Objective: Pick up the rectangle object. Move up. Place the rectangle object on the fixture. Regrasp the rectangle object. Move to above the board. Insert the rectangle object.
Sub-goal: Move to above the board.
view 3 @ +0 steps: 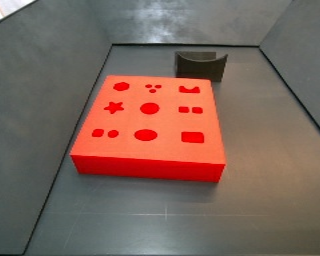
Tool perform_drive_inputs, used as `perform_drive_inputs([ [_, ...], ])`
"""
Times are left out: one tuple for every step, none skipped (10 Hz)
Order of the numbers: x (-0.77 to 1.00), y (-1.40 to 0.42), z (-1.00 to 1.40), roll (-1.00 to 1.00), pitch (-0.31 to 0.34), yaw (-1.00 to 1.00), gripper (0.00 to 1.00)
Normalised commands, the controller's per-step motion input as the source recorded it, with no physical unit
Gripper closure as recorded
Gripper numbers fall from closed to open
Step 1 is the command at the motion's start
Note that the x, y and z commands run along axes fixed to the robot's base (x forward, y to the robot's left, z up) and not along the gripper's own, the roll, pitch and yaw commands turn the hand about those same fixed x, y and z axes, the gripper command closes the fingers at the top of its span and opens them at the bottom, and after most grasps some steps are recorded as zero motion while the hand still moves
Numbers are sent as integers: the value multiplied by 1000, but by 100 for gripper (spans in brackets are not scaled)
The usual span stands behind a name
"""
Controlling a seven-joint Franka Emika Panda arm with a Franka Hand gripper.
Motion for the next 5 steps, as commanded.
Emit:
perform_drive_inputs([
  [-1000, -590, 222, -1000, -123, 61, 100],
  [-1000, -570, 220, -1000, -147, 62, 100],
  [-1000, -543, 211, -1000, -163, 61, 100],
  [-1000, -505, 197, -1000, -180, 57, 100],
  [-894, -422, 171, -1000, -197, 49, 100],
])
